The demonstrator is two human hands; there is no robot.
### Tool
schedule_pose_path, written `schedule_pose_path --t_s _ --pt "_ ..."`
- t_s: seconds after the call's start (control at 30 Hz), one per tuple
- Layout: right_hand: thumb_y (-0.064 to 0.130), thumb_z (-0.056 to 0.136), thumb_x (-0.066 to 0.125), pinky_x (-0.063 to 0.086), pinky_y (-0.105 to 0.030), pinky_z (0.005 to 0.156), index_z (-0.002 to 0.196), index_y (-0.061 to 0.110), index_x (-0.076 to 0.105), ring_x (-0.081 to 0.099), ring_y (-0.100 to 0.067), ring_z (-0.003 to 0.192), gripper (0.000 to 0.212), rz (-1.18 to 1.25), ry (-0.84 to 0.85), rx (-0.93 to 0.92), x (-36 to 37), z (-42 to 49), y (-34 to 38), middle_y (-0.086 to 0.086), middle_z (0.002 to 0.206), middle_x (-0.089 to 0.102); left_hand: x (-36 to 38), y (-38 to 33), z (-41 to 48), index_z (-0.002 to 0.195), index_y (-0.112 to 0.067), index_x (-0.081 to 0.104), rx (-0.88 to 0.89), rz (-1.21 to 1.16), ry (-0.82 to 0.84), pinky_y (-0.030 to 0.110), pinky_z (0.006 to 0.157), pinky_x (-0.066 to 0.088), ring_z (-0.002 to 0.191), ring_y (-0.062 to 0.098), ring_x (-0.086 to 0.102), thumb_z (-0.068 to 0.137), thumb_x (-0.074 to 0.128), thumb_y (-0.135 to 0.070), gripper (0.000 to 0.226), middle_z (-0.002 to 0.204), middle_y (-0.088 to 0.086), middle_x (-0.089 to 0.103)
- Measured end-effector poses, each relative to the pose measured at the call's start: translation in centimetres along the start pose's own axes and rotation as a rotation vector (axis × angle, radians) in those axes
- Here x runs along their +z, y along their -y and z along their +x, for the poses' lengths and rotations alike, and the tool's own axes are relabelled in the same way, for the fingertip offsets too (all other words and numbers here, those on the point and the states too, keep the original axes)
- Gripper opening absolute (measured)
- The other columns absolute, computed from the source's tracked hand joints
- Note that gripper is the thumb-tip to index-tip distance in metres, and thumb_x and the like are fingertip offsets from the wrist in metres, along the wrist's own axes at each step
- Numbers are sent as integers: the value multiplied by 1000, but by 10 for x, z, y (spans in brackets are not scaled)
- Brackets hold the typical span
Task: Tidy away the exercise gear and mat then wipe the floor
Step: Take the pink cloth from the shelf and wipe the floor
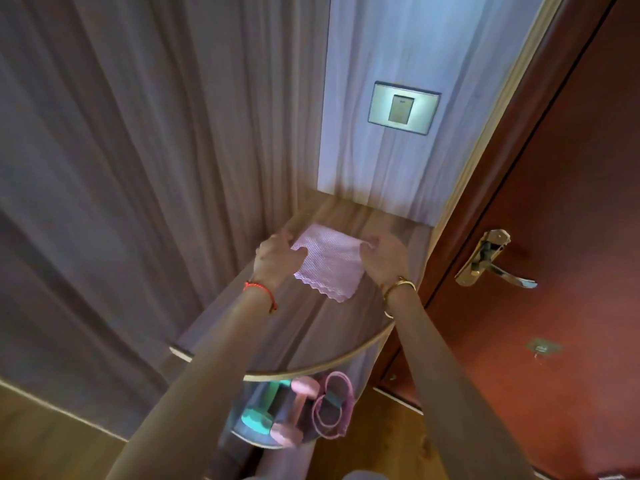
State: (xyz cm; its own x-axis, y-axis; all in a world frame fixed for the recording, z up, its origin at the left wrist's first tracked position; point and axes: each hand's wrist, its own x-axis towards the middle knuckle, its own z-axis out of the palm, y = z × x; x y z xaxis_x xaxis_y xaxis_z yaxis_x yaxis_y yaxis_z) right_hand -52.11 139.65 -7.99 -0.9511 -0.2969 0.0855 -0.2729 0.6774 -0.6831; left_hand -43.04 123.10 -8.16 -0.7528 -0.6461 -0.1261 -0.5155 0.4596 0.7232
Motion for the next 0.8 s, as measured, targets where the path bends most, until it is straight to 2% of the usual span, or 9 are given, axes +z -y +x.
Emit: schedule_pose_path --t_s 0.07,0.17,0.3,0.37,0.43,0.53,0.63,0.73,0.8 --pt "15 90 54 36 -36 102 117 2 66 52 -36 120 32 -94 31 -33 6 17 -7 -19 119 64 5 2 6 134 -12 59 -18 46 -27 38 109 42 127 32 55 90 65 -24 46 130 11 64" --pt "19 89 50 35 -37 102 115 6 66 49 -36 120 33 -245 101 -34 17 36 -17 -18 119 63 7 2 14 129 -18 65 -31 71 -53 40 104 48 123 33 58 86 68 -24 43 127 11 67" --pt "21 83 45 40 -36 96 103 7 70 50 -37 115 34 -256 113 -25 23 49 -23 -18 112 65 6 1 16 123 -18 70 -38 83 -50 34 98 52 118 31 63 86 66 -19 37 123 9 70" --pt "22 76 42 39 -35 93 92 5 69 53 -39 111 36 -239 128 -7 21 49 -20 -19 105 66 5 2 16 115 -13 73 -21 74 -43 27 87 50 114 30 64 88 64 -18 29 119 10 71" --pt "26 72 42 41 -34 89 90 6 68 56 -37 106 37 -156 103 1 17 44 -15 -17 98 67 2 2 15 105 -10 75 -8 59 -40 22 77 43 109 30 66 89 63 -20 22 111 11 73" --pt "17 84 53 37 -25 71 97 5 62 52 -24 90 20 134 10 19 6 24 -7 -7 91 59 -7 3 9 112 -12 74 5 -23 -40 21 82 43 109 25 64 89 64 -16 25 110 8 72" --pt "11 87 55 34 -17 56 96 7 58 51 -18 82 11 323 -87 26 -7 1 -5 -3 89 58 -18 2 0 101 -15 73 53 -109 -19 21 73 41 92 20 61 85 65 -13 18 89 1 65" --pt "14 88 59 40 -22 65 106 7 61 54 -16 81 19 465 -190 52 -20 -27 -10 -2 89 59 -29 -3 -15 80 -21 68 148 -201 44 22 67 45 80 18 59 78 70 -15 6 70 -7 61" --pt "15 87 61 43 -26 70 108 8 61 56 -15 82 23 602 -243 83 -29 -52 -15 -1 89 60 -33 -8 -31 76 -25 66 221 -255 122 28 78 53 81 17 61 67 70 -25 10 75 -6 64"
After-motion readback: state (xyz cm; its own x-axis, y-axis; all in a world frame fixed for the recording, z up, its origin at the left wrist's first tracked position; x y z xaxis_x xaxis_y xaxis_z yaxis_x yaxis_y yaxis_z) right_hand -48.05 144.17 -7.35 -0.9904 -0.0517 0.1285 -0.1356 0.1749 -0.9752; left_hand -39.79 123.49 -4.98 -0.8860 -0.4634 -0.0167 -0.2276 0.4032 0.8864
